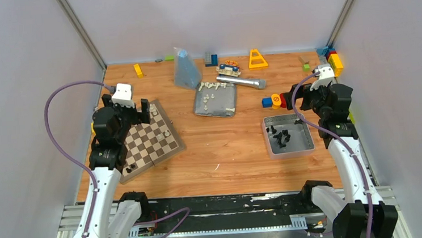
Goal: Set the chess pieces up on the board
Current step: Adjust the chessboard at the center of the board.
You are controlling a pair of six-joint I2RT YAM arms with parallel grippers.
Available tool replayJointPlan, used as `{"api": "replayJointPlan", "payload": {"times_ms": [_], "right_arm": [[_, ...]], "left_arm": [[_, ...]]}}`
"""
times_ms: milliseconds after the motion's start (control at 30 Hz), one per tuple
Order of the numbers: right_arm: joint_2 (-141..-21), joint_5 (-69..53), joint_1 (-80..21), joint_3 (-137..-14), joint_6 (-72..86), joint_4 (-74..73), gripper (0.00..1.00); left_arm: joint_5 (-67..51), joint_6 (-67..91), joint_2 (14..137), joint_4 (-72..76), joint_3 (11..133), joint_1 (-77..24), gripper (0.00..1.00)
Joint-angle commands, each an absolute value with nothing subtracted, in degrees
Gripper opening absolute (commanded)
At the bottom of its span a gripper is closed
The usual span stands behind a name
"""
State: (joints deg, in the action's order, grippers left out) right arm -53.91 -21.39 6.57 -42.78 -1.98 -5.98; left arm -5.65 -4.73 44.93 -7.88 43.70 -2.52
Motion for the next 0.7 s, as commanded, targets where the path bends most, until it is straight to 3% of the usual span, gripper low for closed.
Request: {"api": "replayJointPlan", "payload": {"times_ms": [0, 500, 667], "right_arm": [[-53.53, -22.1, 6.83, -43.59, -1.39, -3.34, 1.0], [-53.88, -22.94, 6.85, -43.45, -1.96, -3.23, 1.0], [-54.35, -23.37, 6.85, -43.37, -2.27, -3.22, 1.0]], "left_arm": [[-6.24, -4.48, 44.82, -6.31, 43.36, -2.11, 1.0], [-2.93, -8.98, 46.08, -9.47, 45.85, -2.11, 1.0], [-1.59, -12.74, 56.0, -17.38, 54.43, -2.11, 1.0]]}}
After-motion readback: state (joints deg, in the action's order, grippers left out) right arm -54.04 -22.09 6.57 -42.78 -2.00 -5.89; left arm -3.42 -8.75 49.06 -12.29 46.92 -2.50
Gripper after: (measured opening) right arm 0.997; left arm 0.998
